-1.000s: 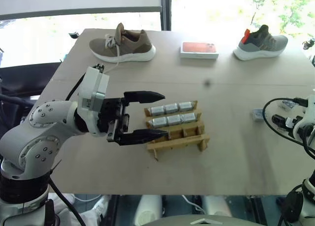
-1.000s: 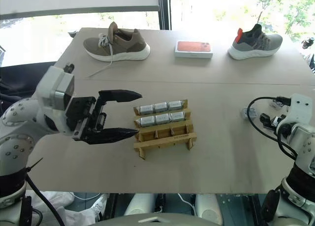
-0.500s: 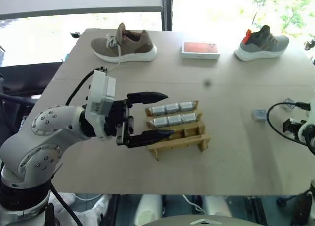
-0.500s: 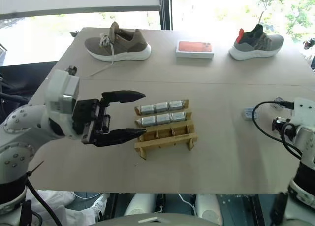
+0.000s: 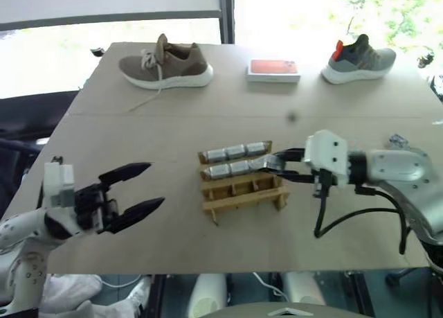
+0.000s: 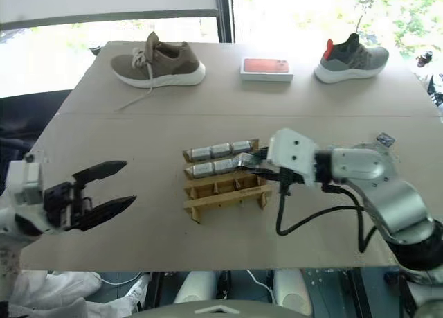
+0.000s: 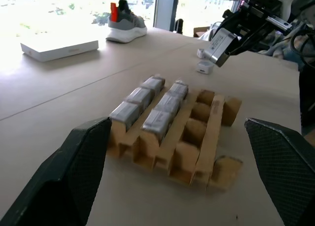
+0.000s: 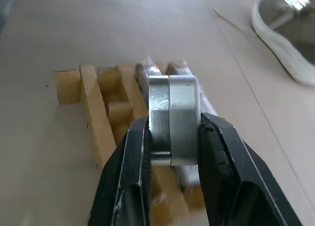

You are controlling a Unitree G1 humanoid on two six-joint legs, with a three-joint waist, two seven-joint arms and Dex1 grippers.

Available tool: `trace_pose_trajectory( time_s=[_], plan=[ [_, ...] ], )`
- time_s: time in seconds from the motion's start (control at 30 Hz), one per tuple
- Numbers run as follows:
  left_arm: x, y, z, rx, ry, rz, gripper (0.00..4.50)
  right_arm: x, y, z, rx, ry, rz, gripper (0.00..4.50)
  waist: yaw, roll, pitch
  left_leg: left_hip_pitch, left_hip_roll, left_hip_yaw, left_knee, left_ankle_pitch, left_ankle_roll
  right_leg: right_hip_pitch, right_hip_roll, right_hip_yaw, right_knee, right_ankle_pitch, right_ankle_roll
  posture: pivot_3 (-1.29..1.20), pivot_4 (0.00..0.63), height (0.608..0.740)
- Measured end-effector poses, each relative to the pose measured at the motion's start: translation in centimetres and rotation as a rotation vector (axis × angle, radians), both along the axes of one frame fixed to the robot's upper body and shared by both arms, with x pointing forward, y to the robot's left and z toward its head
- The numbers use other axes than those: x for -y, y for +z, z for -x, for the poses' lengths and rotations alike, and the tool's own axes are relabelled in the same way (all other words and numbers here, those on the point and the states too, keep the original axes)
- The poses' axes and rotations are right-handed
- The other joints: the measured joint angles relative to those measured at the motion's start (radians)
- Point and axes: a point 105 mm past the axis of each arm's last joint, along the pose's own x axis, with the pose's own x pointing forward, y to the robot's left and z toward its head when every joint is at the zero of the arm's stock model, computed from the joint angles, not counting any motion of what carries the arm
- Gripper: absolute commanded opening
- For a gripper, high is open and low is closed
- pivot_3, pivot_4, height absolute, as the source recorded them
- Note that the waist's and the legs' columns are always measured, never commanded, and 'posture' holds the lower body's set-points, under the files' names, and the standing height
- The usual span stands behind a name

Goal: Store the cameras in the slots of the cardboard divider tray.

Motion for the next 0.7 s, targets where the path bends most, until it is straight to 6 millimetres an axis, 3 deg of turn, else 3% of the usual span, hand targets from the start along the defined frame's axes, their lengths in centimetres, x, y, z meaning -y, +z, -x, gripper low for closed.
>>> trace_pose_trajectory(
  time_s=[0.03, 0.23, 0.4, 0.7],
  plan=[
    [-0.6, -0.1, 0.5, -0.010, 0.010, -0.007, 4.50, -1.1, -0.5, 0.0, 0.017, 0.054, 0.019, 0.78, 0.001, 0.000, 0.000, -0.003, -0.001, -0.001, 0.000, 0.000, 0.000, -0.001, -0.002, -0.001, 0.000, 0.001, 0.001, 0.00, 0.150, 0.740],
    [-0.8, -0.6, 1.6, -0.044, 0.032, -0.014, 4.50, -3.5, -2.7, 0.5, 0.041, 0.185, 0.079, 0.78, 0.006, 0.000, 0.000, -0.007, -0.003, -0.002, 0.001, -0.001, 0.002, -0.004, -0.006, -0.005, -0.002, 0.002, 0.003, 0.00, 0.150, 0.740],
    [-0.1, -0.9, 2.5, -0.065, 0.036, 0.002, 4.50, -5.9, -2.6, 0.4, 0.036, 0.236, 0.054, 0.78, -0.007, 0.000, 0.000, -0.005, -0.002, -0.002, 0.001, -0.001, 0.001, -0.003, -0.008, -0.005, 0.000, 0.002, 0.003, 0.00, 0.150, 0.740],
    [0.2, -0.8, 2.5, -0.066, 0.045, 0.027, 4.50, -7.4, -3.3, -0.3, -0.036, 0.230, 0.025, 0.78, -0.007, 0.000, 0.000, -0.005, -0.002, -0.003, 0.001, 0.000, 0.000, -0.003, -0.005, -0.006, 0.001, 0.002, 0.002, 0.00, 0.150, 0.740]
  ],
)
